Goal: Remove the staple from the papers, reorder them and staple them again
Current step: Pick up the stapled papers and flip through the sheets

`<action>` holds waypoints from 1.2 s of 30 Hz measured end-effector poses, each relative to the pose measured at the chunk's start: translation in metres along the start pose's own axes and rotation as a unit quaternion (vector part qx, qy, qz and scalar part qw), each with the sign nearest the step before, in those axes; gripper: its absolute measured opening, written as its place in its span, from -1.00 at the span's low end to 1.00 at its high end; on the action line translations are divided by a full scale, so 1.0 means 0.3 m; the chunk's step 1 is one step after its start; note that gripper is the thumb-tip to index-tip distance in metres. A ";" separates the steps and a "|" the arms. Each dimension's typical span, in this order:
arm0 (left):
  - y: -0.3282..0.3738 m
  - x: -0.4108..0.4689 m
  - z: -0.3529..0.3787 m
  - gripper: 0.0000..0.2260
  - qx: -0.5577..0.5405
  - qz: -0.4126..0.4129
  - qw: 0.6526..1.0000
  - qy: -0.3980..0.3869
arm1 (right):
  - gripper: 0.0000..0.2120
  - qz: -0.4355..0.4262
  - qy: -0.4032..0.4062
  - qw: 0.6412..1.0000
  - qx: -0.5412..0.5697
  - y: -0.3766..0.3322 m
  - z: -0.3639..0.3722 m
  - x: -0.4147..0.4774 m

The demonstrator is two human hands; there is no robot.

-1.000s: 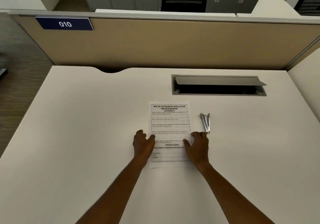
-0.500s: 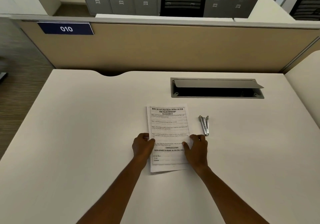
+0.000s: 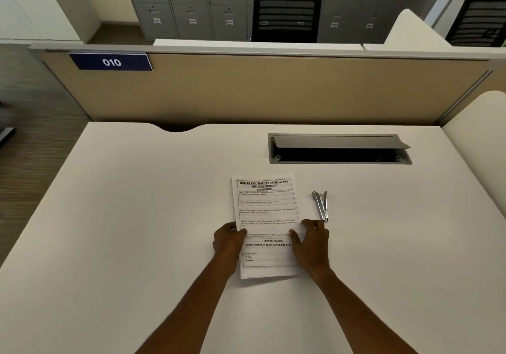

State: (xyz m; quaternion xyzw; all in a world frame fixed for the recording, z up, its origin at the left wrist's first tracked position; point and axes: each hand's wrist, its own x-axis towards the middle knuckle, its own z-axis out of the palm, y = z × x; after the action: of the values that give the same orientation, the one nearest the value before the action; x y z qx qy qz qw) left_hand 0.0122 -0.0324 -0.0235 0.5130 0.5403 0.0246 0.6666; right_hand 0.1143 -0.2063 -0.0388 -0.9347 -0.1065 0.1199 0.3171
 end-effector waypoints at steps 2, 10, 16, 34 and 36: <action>0.004 -0.013 -0.017 -0.75 -0.057 -0.027 0.997 -0.035 | -0.57 0.025 0.002 1.000 0.017 0.006 -0.019 0.009; 0.014 -0.055 -0.078 -0.76 -0.119 -0.052 0.987 -0.096 | -0.57 0.165 -0.094 0.955 0.226 0.017 -0.122 0.066; 0.043 -0.113 -0.108 -0.76 -0.087 0.012 0.990 -0.114 | -0.71 0.144 -0.097 0.930 0.324 -0.024 -0.169 0.070; 0.145 -0.262 -0.174 -0.84 -0.105 0.150 0.976 -0.117 | -0.80 0.011 -0.092 0.899 0.428 -0.142 -0.326 -0.129; 0.145 -0.286 -0.176 -0.85 -0.112 0.161 0.973 -0.119 | -0.83 0.007 -0.083 0.894 0.440 -0.153 -0.344 -0.149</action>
State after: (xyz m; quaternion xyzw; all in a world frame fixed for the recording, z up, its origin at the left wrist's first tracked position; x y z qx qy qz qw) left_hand -0.0401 -0.0278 0.0728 0.5142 0.3612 0.1310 0.7668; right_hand 0.0963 -0.2414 0.0760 -0.6869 -0.0616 0.2336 0.6854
